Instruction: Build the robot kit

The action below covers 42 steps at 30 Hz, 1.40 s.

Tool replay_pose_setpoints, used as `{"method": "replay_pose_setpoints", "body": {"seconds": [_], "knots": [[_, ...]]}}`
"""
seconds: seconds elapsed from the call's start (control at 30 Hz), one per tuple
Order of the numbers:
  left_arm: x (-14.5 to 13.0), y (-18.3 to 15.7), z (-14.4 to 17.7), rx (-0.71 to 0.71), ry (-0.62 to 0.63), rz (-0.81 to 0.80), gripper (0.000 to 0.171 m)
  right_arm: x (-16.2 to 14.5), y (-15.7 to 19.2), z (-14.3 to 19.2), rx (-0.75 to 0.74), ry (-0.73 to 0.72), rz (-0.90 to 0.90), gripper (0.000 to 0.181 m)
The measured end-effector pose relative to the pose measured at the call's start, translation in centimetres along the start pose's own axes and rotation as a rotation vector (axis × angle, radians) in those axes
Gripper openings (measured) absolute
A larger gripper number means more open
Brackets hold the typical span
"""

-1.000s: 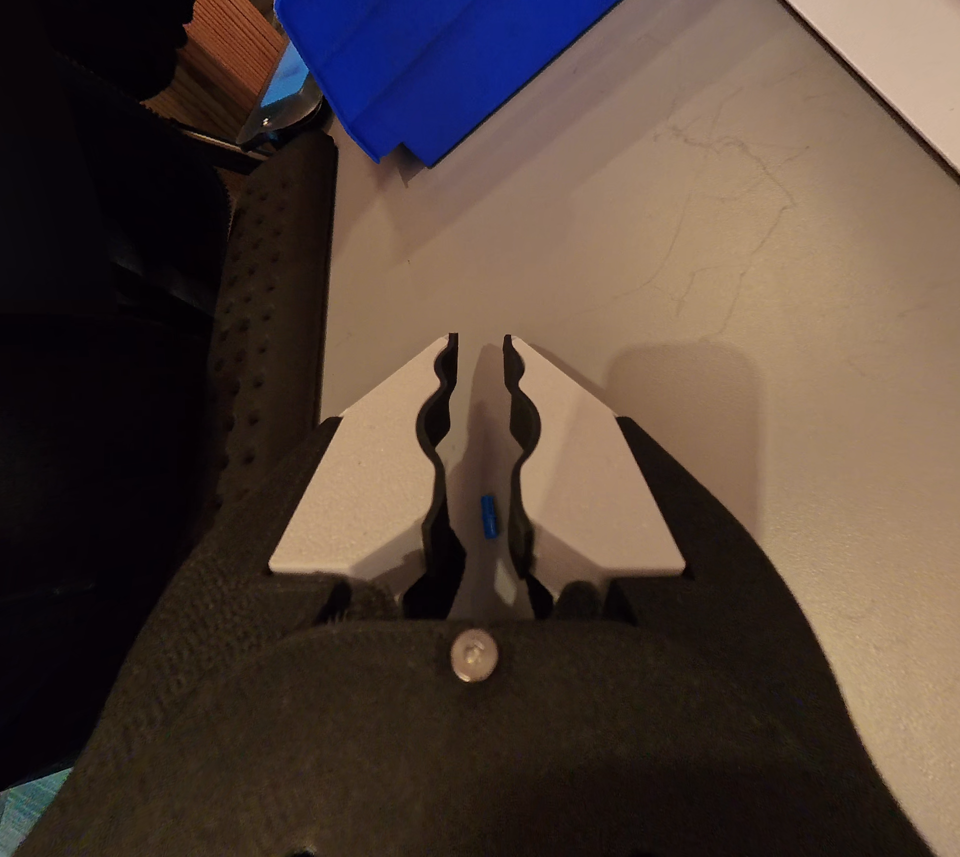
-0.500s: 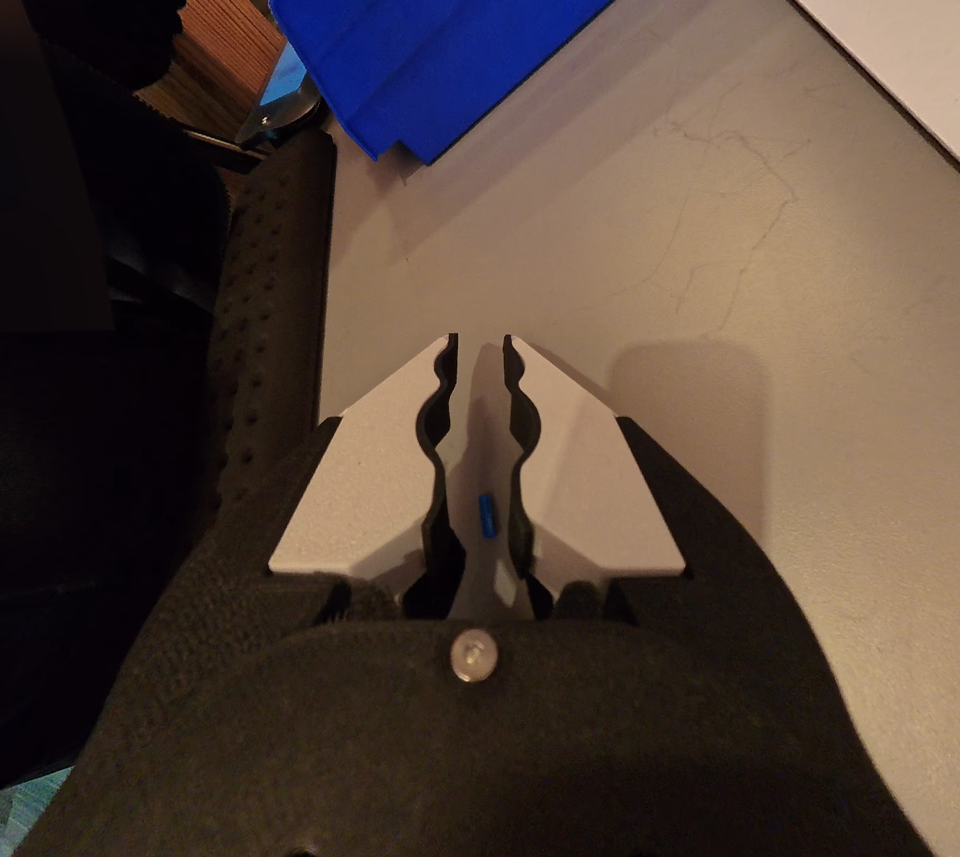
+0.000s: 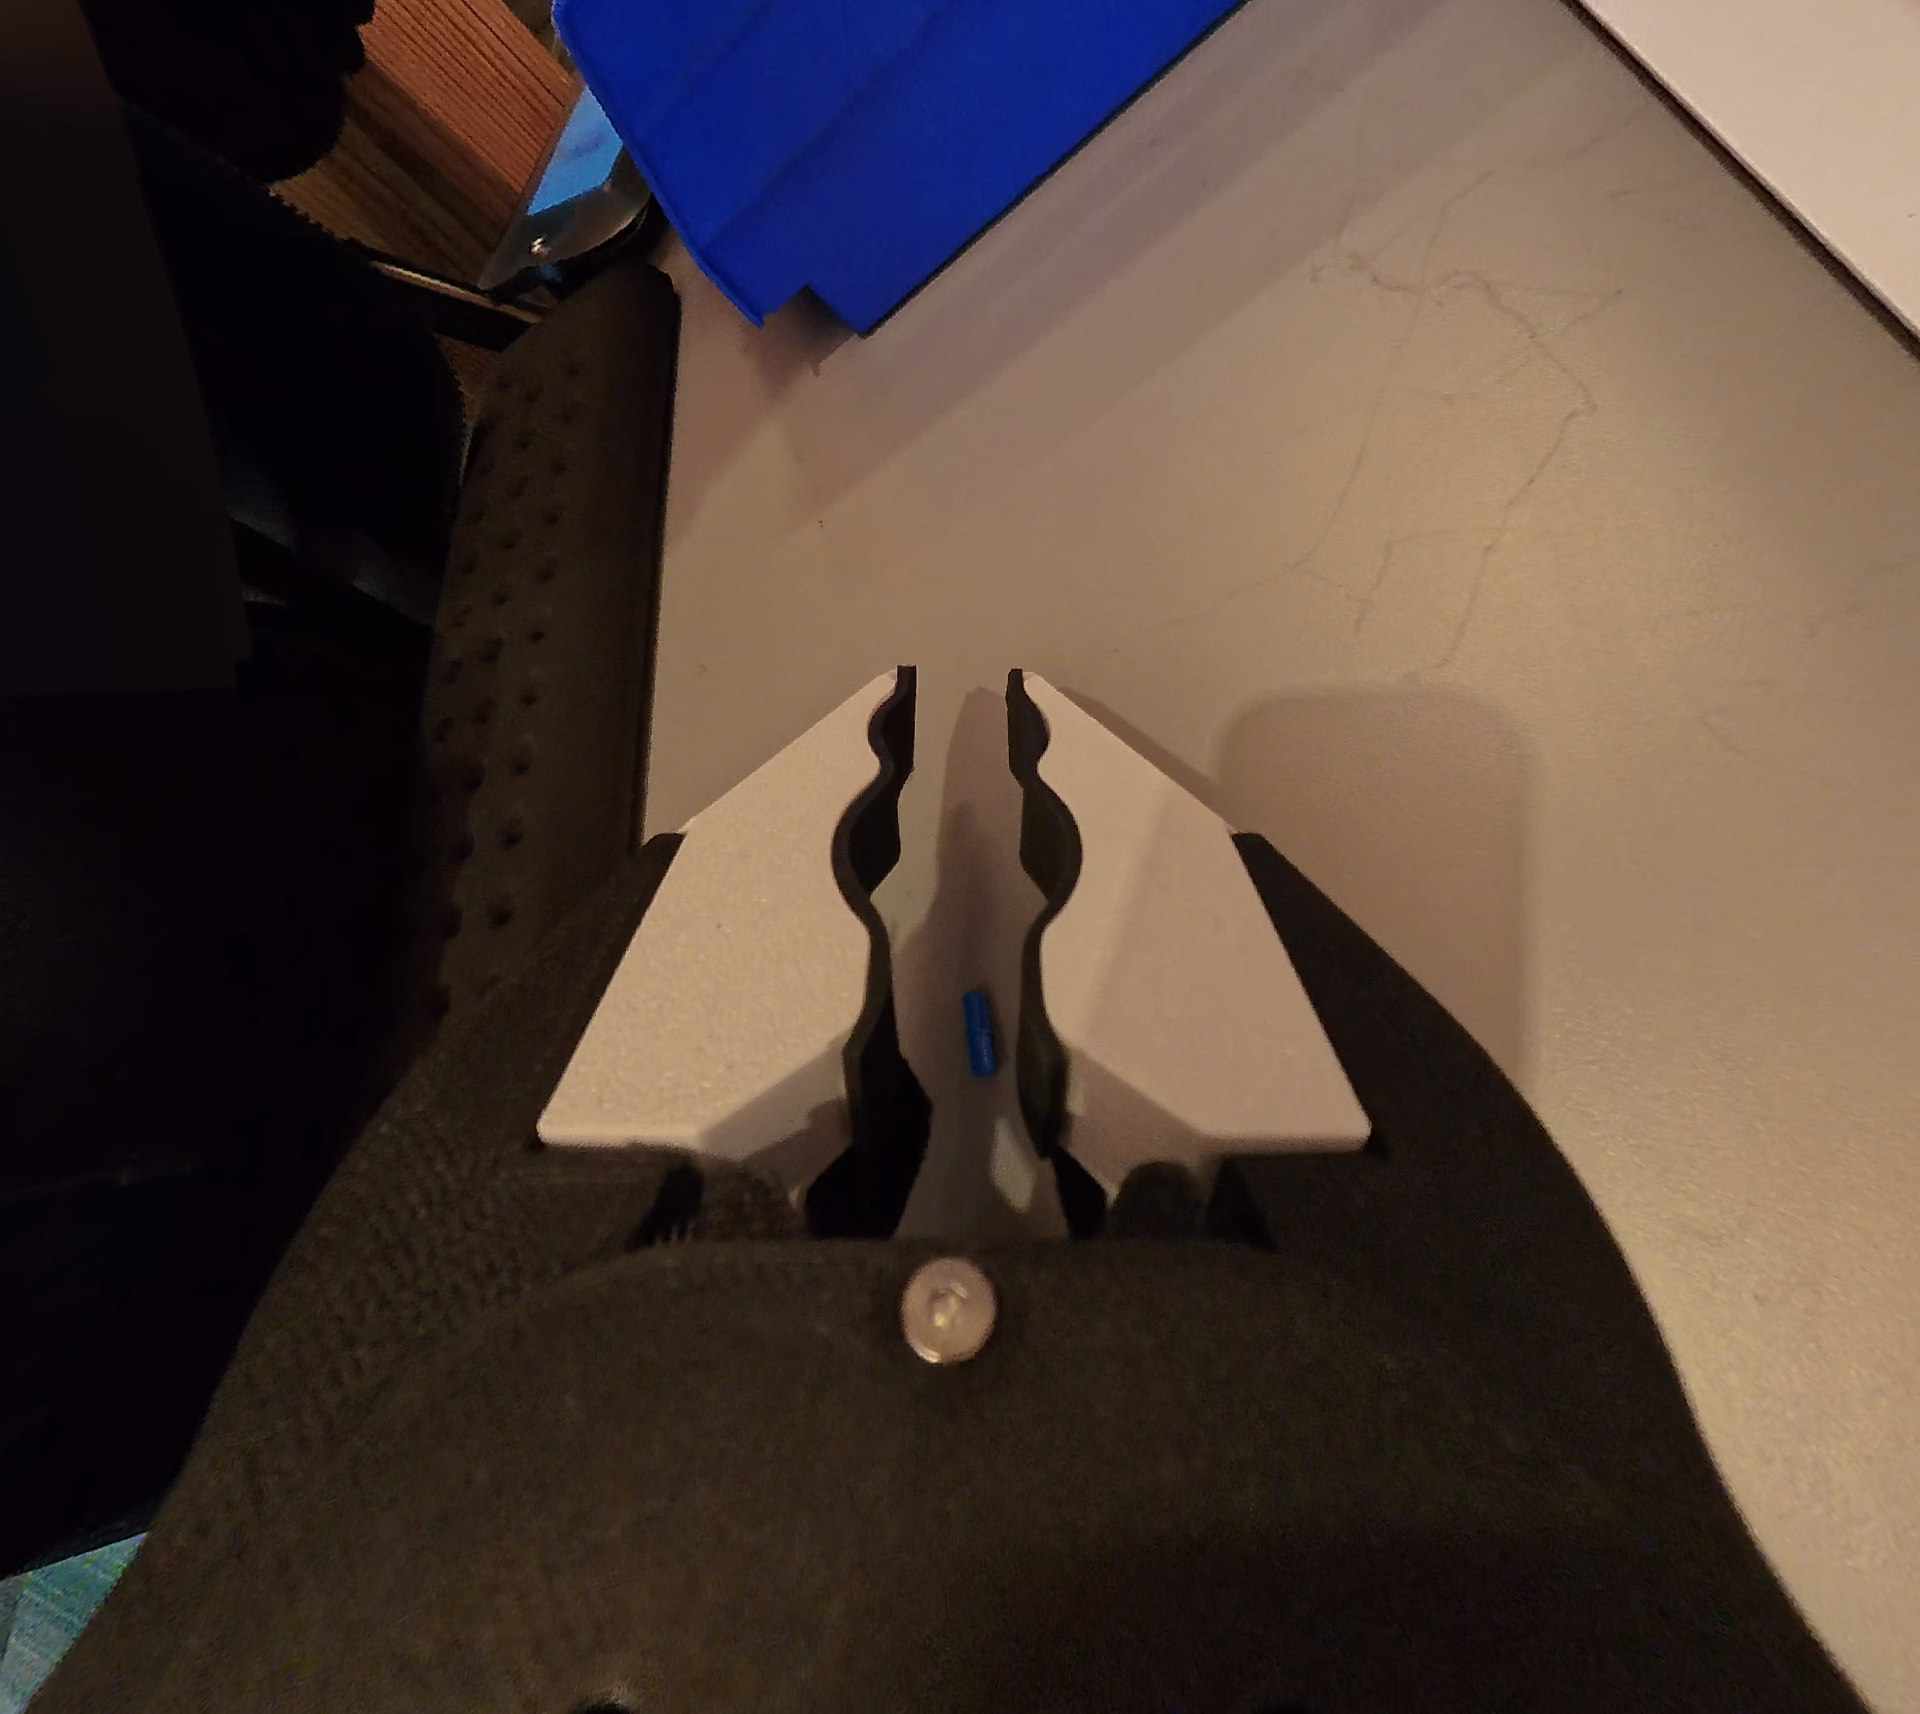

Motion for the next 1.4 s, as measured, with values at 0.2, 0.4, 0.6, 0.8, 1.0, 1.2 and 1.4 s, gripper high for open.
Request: {"method": "replay_pose_setpoints", "body": {"seconds": [0.2,0.4,0.6,0.8,1.0,1.2,1.4], "knots": [[0.8,1.2,1.7,0.026,-0.107,0.018,0.034,-0.1,0.0,0.0,0.0,0.001,-0.002,0.015],[1.1,2.7,2.7,0.059,-0.166,0.055,0.034,-0.1,0.0,0.0,0.001,0.001,-0.002,0.015],[1.3,3.9,3.2,0.08,-0.209,0.095,0.029,-0.1,0.0,-0.1,0.002,0.003,-0.003,0.015],[0.9,2.8,2.1,0.009,-0.177,0.079,0.029,-0.1,0.0,-0.1,0.005,0.005,-0.005,0.015],[0.2,0.2,1.1,-0.07,-0.11,0.035,0.031,-0.1,0.0,-0.1,0.005,0.005,-0.006,0.015],[-0.2,2.0,3.4,0.026,-0.198,0.099,0.039,0.0,0.0,0.0,0.004,0.002,-0.004,0.015],[-0.9,3.8,4.3,0.122,-0.2,0.147,0.041,-0.1,0.0,0.0,0.004,0.002,-0.005,0.015]]}}
Point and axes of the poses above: each gripper's, where its closed fingertips meet, z back along the fingers, x out of its top, y = z × x across the jaws, the point moved 1 cm from there along z, back along the fingers, and after that the axes turned 7 degrees about z, right-handed, at the moved point
